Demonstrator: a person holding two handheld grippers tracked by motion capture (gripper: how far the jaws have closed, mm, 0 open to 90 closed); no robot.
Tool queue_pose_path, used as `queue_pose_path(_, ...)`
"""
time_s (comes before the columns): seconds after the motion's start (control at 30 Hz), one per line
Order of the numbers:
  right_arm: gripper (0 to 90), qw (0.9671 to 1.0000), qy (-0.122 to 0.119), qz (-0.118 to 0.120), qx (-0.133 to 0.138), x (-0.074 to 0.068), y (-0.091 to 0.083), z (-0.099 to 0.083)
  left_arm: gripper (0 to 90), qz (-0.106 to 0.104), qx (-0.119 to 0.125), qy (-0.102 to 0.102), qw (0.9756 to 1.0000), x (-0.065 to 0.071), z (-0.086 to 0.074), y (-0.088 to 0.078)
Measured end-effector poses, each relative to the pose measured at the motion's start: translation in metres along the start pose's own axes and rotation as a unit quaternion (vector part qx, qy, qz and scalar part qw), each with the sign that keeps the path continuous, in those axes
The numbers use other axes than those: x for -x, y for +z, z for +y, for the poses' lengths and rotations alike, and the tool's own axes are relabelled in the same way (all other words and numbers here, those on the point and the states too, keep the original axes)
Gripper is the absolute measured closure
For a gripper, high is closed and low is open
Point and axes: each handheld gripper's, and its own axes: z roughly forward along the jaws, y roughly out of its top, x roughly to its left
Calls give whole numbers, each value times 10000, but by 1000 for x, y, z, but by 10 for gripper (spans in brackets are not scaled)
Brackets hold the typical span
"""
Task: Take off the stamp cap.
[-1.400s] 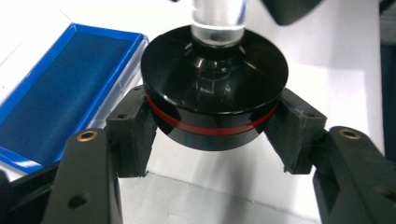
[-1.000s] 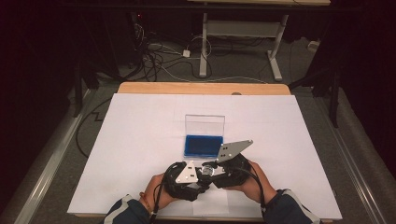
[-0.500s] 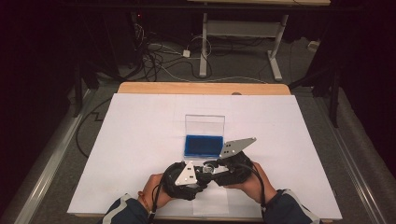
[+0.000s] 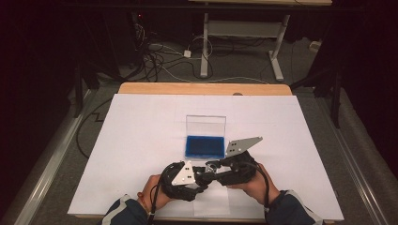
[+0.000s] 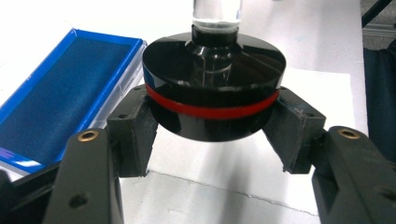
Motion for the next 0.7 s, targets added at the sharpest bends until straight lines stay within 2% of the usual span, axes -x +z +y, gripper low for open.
queue_pose_path(0.07, 576, 9998, 151, 147, 47, 6, -1, -2, 373, 44, -9, 37, 10000, 0, 0, -1)
queue_pose_path(0.17, 576, 9996, 194, 196, 42, 8, -1, -4, 373, 55, -56, 41, 10000, 0, -1, 0)
queue_pose_path(0.27, 575, 10000, -11, -20, -41, 2, 2, -3, 372, 95, -137, -25, 9999, 0, 0, 4)
queue_pose_path(0.33, 575, 9998, -104, -145, -47, -2, 3, -2, 371, 23, -64, -137, 9999, 0, -1, 5)
queue_pose_path(0.37, 575, 9998, -89, -171, -15, -3, 3, -2, 370, 47, -22, -201, 9998, 0, -1, 6)
queue_pose_path(0.43, 576, 9998, 4, -202, 50, -3, 4, -3, 370, -50, 30, -334, 9994, 0, -2, 7)
queue_pose_path(0.7, 575, 9994, 119, -303, 152, -5, 7, -4, 366, -177, 154, -602, 9979, -1, -5, 11)
